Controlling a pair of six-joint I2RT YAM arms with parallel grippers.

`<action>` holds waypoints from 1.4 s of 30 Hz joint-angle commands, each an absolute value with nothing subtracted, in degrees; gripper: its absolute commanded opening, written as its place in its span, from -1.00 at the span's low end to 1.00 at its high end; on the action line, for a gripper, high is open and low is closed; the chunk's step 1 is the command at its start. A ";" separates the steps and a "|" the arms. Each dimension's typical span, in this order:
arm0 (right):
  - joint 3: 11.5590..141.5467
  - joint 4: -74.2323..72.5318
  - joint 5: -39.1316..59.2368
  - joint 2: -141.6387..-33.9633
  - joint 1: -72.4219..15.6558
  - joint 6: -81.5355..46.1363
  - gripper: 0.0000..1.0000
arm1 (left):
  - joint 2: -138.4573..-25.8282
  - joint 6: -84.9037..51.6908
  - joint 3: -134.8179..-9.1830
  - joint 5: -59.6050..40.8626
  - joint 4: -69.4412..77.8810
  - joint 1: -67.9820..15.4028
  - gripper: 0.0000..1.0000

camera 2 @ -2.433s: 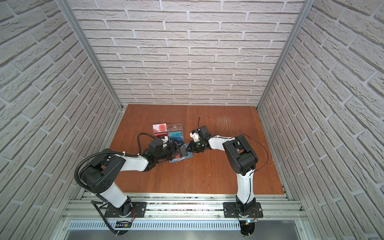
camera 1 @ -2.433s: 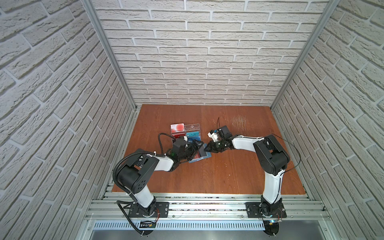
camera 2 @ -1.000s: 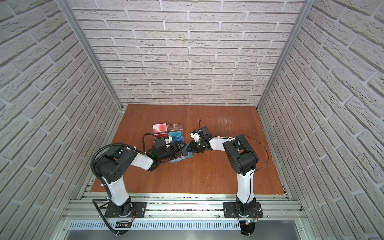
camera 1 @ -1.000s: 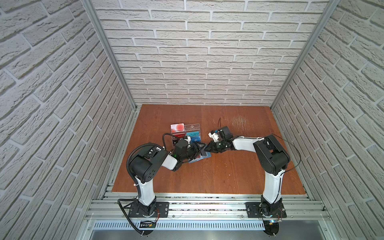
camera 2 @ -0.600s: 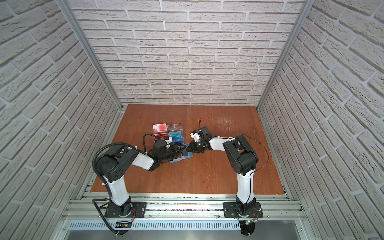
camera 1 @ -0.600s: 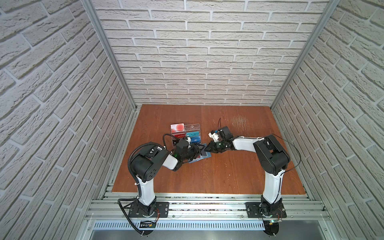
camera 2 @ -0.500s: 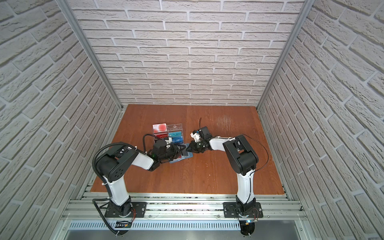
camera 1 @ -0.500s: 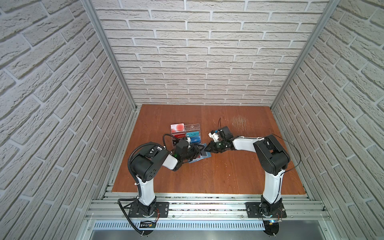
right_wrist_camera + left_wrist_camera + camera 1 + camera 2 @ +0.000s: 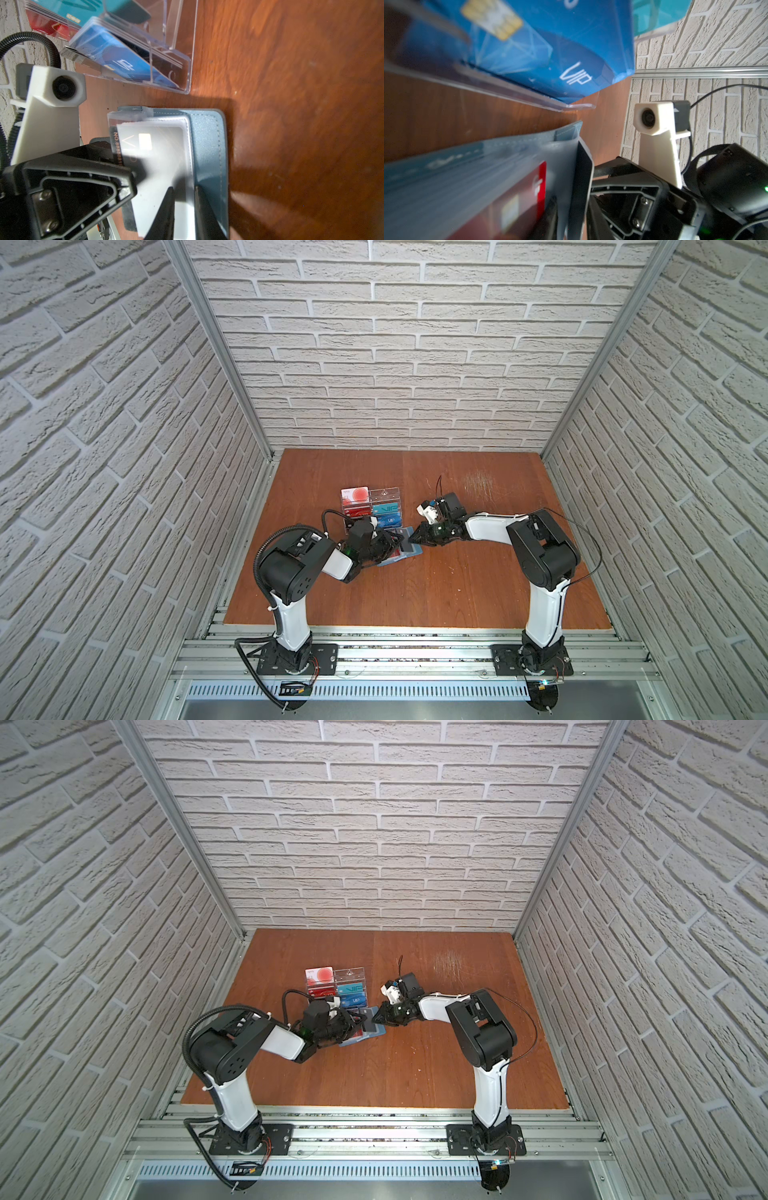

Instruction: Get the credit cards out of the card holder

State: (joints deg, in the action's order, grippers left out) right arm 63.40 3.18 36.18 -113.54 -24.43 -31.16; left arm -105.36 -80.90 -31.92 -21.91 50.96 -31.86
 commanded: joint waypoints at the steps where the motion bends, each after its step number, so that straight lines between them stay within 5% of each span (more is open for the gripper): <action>1: 63.06 4.04 37.09 -112.82 -24.56 -31.05 -0.60 | -104.10 -79.56 -30.33 -21.84 50.45 -31.11 -0.49; 31: 63.48 4.38 37.11 -112.94 -24.56 -31.04 -0.61 | -101.86 -78.36 -27.86 -22.08 49.96 -29.36 -0.96; 42: 63.83 4.92 36.96 -112.93 -24.61 -30.92 -0.61 | -99.65 -76.48 -27.77 -22.44 47.11 -28.65 -1.00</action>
